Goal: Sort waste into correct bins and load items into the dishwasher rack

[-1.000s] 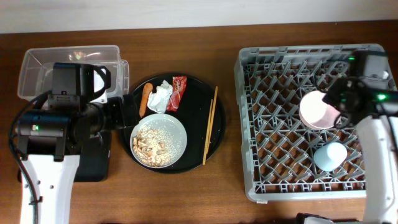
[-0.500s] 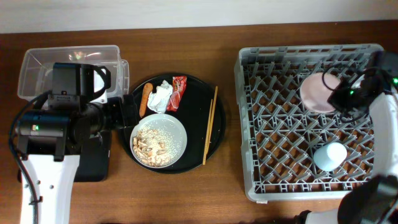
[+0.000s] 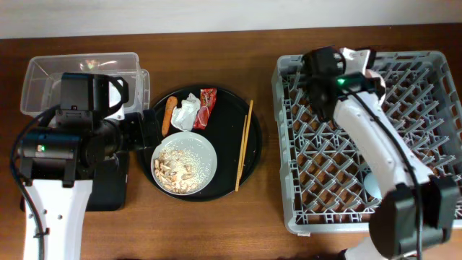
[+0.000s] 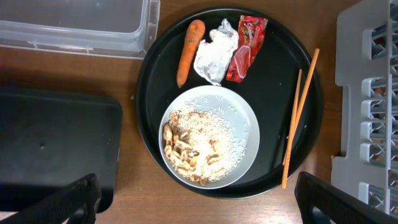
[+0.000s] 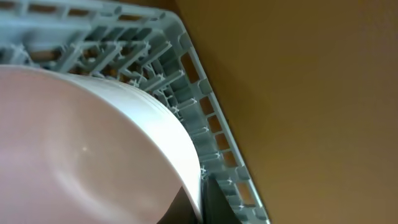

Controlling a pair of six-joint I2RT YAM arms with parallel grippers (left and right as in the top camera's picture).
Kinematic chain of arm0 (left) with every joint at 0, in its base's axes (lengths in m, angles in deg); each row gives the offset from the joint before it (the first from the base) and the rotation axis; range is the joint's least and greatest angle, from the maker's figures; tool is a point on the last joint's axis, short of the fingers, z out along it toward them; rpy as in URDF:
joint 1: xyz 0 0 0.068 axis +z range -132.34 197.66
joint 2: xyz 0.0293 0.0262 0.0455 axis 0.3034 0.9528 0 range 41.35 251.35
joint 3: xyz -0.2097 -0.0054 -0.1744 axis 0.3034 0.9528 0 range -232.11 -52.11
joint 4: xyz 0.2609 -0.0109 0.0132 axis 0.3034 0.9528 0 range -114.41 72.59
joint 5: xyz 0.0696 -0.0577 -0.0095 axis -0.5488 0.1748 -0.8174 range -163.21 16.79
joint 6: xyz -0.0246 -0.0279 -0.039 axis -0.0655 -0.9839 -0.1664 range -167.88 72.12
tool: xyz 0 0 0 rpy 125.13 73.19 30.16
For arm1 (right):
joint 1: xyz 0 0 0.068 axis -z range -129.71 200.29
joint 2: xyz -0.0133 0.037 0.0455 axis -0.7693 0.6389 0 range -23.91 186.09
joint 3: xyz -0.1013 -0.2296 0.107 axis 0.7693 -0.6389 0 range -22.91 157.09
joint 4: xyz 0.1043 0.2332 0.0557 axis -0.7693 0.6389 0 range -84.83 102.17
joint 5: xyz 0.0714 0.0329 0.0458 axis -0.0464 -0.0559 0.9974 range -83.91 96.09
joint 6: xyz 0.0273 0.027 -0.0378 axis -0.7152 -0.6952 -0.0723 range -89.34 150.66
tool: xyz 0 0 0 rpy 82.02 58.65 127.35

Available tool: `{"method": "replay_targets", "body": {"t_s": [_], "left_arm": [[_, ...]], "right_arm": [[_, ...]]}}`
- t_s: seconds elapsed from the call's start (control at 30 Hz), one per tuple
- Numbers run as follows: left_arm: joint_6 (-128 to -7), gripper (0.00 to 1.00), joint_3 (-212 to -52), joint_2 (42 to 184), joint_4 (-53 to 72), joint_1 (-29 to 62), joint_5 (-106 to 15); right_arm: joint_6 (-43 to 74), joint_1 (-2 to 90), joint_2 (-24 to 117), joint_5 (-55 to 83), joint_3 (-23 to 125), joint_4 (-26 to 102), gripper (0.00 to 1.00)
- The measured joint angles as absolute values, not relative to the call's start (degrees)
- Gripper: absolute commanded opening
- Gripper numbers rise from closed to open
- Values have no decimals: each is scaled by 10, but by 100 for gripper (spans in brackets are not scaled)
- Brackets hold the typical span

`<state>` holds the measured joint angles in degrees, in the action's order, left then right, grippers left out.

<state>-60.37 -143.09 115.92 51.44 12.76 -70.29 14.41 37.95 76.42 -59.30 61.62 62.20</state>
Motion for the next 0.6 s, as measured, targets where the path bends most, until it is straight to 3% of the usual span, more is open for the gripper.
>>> {"method": "replay_targets", "body": {"t_s": [0.6], "left_arm": [[-604, 99, -1431, 1159, 514, 128, -703]], "right_arm": [[142, 391, 875, -676, 616, 625, 4]]}}
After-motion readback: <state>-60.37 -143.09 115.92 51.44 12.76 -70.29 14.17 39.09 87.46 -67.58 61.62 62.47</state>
